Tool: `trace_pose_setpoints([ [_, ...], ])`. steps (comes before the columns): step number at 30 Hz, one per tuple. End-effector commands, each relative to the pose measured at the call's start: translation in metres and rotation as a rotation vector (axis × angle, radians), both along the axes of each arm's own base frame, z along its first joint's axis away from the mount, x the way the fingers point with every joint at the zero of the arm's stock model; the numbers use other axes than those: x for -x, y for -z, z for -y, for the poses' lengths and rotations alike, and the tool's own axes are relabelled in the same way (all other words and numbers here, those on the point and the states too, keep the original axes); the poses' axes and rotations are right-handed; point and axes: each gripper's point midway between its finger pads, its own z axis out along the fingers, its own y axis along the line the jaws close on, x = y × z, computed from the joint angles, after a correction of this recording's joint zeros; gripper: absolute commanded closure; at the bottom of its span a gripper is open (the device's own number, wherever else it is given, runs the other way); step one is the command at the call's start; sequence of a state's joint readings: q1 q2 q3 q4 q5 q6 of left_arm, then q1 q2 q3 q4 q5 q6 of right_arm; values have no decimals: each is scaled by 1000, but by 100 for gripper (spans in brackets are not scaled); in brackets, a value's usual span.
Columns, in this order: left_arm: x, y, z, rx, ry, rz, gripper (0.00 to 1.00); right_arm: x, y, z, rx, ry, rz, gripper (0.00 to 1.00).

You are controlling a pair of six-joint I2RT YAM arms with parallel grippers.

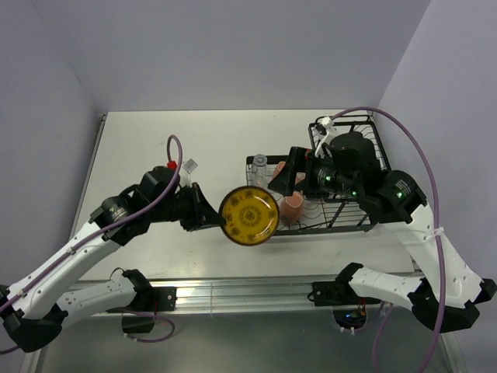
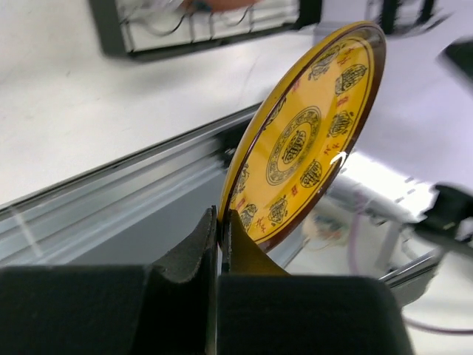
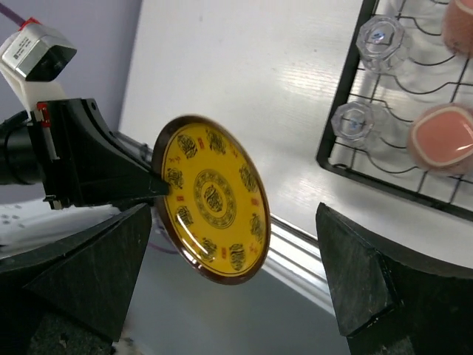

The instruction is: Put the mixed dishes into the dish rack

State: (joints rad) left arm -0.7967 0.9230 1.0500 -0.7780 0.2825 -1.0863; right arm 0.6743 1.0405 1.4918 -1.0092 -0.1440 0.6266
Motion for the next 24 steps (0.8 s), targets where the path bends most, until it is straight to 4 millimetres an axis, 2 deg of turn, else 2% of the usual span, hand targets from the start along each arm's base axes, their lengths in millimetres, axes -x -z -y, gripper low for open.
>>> trace_pose_setpoints([
  [1,-19,-43,11,67,-97,3,100,-6,-40,-3,-180,110,1,0],
  [2,-21,-46,12,71,-111,-13,100,-3,-51,-4,-231,130,-30,0],
  [5,-29,-59,23,117,-134,-32,100,5,-63,-12,-316,134,-117,3],
  [9,-39,-79,37,207,-135,-7,100,11,-68,-12,-364,146,-148,9],
  [12,-41,-80,41,206,-132,-17,100,13,-66,-6,-372,175,-141,11],
  [16,-44,-91,40,242,-146,-1,100,18,-60,3,-363,203,-144,12],
  [20,-46,-100,34,293,-164,-16,100,25,-42,14,-279,232,-192,14],
  [24,-48,-112,33,354,-162,-32,100,31,-35,15,-282,227,-215,16],
])
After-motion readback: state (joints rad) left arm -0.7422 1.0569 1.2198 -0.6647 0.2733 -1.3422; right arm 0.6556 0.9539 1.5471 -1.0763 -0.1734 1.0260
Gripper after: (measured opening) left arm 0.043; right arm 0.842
